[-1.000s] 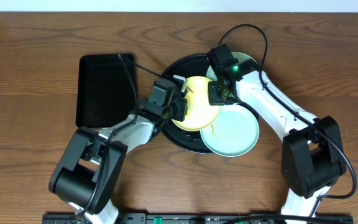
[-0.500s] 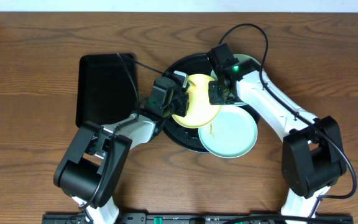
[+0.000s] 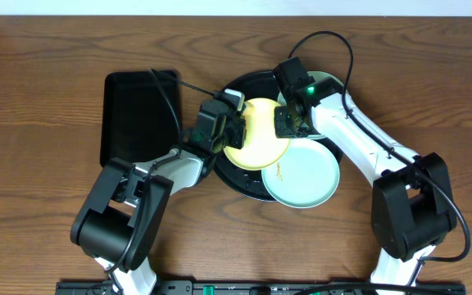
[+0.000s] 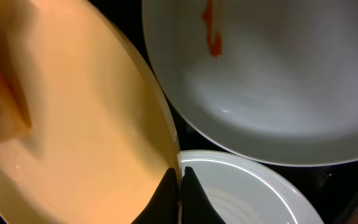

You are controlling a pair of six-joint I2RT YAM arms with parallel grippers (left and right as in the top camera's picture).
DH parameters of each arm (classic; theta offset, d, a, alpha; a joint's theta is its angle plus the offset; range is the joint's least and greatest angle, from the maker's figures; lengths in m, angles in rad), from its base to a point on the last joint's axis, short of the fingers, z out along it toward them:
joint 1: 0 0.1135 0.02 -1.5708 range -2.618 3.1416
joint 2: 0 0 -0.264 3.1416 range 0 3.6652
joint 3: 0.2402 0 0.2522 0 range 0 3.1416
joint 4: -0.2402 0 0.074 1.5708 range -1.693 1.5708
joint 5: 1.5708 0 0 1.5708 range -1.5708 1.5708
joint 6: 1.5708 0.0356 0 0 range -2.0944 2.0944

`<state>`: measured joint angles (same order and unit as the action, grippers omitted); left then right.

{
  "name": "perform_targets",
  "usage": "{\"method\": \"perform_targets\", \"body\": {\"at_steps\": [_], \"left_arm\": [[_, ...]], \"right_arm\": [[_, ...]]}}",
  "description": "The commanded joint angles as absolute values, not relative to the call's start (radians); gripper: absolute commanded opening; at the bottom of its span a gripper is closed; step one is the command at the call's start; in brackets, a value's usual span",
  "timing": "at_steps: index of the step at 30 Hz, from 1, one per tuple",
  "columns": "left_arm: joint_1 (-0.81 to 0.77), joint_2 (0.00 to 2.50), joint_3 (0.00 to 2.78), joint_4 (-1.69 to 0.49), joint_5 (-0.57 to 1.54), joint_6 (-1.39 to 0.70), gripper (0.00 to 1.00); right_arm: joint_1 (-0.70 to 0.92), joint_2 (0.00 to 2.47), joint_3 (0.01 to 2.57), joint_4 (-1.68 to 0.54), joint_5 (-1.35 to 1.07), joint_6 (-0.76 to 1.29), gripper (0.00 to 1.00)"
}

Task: Clean dirty plates on tray and stack at the side
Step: 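Scrub the yellow plate's surface with the sponge in the left gripper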

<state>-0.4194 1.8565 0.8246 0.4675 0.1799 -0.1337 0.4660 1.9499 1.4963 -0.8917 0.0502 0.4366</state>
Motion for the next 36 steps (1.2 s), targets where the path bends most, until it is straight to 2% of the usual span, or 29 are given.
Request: {"method": "perform_targets", "body": {"at_steps": [1,8,16,25,36], "left_arm": [[-0.397,1.869,0.813,0.485,0.163,-0.128,0.08],[-0.378,1.869,0.813,0.514,0.163,-0.128,0.08],[-0.378,1.862,0.814,0.735,0.164,-0.128,0.08],[-0.379,1.846,0.814,0.625,0.164,-0.136,0.08],[-0.379,1.95,0.814,0.706,0.164,-0.16,0.08]], "right_arm": [[0.478,1.949,1.493,-0.89,0.04,0.429,0.01],[0.478,1.949,1.493,-0.89,0.04,0.429,0.01],[0.478,1.949,1.493,-0.888,0.04,0.429,0.01],[0.479,1.949,1.493,-0.881,0.04,0.429,0.01],[0.479,1.949,1.493,-0.879,0.04,0.429,0.01]]}}
